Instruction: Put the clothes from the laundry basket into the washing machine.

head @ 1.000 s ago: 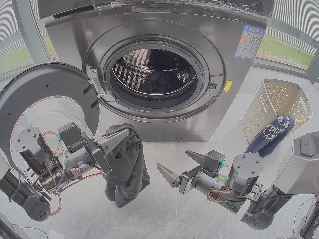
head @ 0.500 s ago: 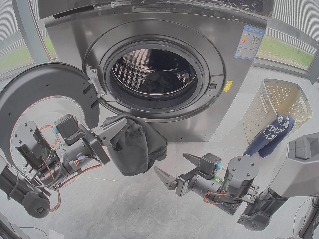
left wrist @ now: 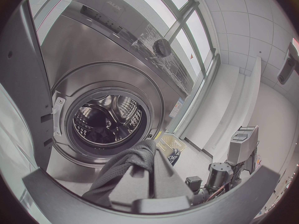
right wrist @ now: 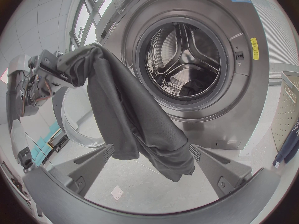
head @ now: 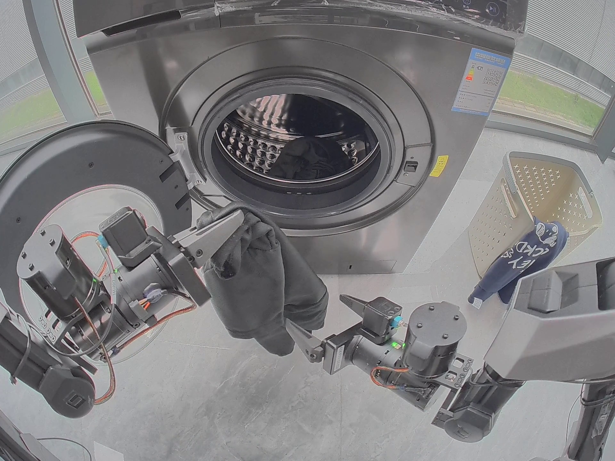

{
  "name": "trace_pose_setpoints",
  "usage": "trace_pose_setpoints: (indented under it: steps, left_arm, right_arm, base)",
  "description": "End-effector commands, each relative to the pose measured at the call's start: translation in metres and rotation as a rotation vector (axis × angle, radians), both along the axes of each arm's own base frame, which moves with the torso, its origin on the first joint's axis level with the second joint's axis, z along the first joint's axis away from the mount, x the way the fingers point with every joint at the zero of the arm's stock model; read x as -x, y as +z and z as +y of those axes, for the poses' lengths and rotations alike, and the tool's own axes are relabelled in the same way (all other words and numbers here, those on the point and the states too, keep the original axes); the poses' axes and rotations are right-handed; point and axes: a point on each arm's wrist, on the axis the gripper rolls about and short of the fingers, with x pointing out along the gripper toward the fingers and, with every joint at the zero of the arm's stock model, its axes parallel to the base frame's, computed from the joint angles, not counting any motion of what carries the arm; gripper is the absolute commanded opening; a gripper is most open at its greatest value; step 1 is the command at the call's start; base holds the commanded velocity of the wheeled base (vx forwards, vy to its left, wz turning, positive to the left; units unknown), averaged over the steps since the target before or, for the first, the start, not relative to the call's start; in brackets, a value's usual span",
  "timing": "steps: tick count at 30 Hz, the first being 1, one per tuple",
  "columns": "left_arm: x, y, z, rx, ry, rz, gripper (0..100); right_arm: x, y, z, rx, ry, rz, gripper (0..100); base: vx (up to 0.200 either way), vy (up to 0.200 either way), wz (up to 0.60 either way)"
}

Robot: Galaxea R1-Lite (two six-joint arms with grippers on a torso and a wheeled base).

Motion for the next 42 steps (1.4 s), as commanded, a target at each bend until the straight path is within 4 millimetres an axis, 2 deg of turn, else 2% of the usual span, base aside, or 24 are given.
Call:
trace_pose_setpoints:
  steps: [1,13,20,28,32,39,42]
  left_arm:
    - [0.0,0.003,0.0,0.005,-0.001,-0.01,0]
    - [0.002,0.005,0.0,0.011,-0.001,-0.016,0]
    - [0.001,0.007,0.0,0.015,-0.001,-0.023,0]
    - [0.001,0.007,0.0,0.015,-0.001,-0.023,0]
    - [0.001,0.007,0.0,0.015,-0.001,-0.023,0]
    - [0.002,0.004,0.0,0.012,-0.004,-0.013,0]
    - [0.002,0.004,0.0,0.014,-0.004,-0.009,0]
  right_arm:
    - [-0.012,-0.018,0.011,0.018,-0.002,0.007,100]
    - [-0.033,-0.048,0.034,0.04,0.023,-0.014,100]
    - [-0.05,-0.071,0.037,0.063,0.004,-0.004,100]
    - [-0.077,-0.081,0.037,0.047,-0.036,-0.036,100]
    - [-0.083,-0.081,0.043,0.033,-0.032,-0.051,100]
    - [-0.099,-0.061,0.057,-0.019,-0.033,-0.123,100]
    - [-0.108,-0.053,0.048,-0.032,-0.066,-0.136,100]
  base:
    - [0.0,0.0,0.0]
    - [0.0,0.0,0.0]
    - [0.0,0.0,0.0]
    - [0.0,0.0,0.0]
    - [0.0,0.0,0.0]
    - [0.0,0.0,0.0]
    - [0.0,0.0,0.0]
